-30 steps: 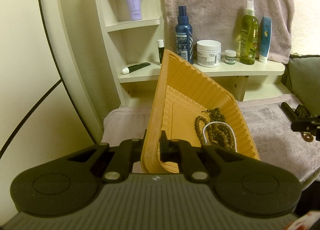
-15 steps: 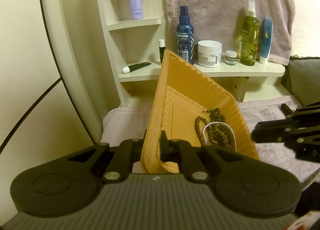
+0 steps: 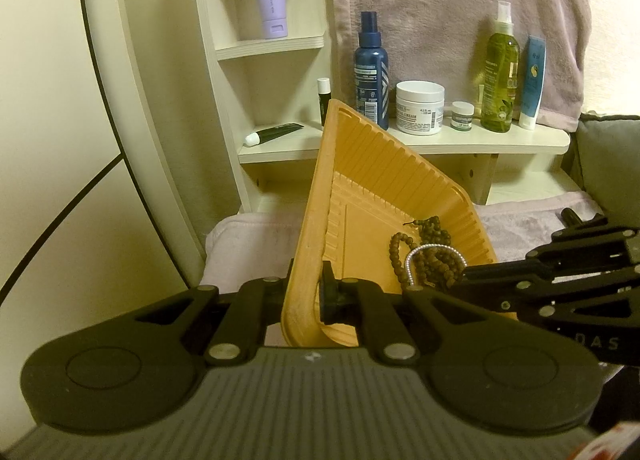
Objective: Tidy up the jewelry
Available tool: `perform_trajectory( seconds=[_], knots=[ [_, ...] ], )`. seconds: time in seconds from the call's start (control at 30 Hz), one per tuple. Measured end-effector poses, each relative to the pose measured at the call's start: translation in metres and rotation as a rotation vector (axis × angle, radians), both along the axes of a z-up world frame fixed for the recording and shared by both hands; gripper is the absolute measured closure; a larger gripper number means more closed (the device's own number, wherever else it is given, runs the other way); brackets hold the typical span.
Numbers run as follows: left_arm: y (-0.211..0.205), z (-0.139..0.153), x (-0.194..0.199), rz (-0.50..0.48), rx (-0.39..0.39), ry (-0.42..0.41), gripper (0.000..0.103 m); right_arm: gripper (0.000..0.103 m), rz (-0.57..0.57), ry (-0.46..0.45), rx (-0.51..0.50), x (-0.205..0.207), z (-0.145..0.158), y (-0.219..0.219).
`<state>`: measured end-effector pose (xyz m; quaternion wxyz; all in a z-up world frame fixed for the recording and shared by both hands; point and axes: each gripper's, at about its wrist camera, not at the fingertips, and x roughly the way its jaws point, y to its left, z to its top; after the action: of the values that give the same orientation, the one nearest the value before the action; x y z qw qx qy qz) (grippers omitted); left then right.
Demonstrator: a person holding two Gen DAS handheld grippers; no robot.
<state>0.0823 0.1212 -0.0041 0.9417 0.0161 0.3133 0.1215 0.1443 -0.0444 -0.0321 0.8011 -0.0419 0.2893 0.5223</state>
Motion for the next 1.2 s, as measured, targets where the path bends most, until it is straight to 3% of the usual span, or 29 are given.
perform_trajectory(
  seconds=[0.1,0.17,0.23,0.37,0.57,0.87,1.2],
  knots=[
    [0.0,0.0,0.0,0.0,0.0,-0.001,0.096,0.09,-0.011,0.019,0.011,0.003,-0.001,-0.001],
    [0.0,0.0,0.0,0.0,0.001,0.0,0.096,0.073,-0.027,0.018,0.021,0.004,-0.001,-0.005],
    [0.0,0.0,0.0,0.0,0.001,0.0,0.097,0.065,-0.056,0.02,0.032,0.006,0.0,-0.012],
    [0.0,0.0,0.0,0.0,0.001,0.0,0.097,0.065,-0.13,0.015,0.051,0.012,0.002,-0.033],
    [0.0,0.0,0.0,-0.001,-0.001,-0.001,0.097,0.065,-0.357,0.003,0.05,0.02,-0.003,-0.09],
    [0.0,0.001,0.0,-0.003,0.003,-0.003,0.096,0.065,-0.702,0.06,-0.07,0.028,-0.034,-0.182],
    [-0.002,0.001,0.0,-0.003,0.007,-0.001,0.096,0.065,-0.726,0.042,-0.197,0.014,-0.062,-0.207]
  ],
)
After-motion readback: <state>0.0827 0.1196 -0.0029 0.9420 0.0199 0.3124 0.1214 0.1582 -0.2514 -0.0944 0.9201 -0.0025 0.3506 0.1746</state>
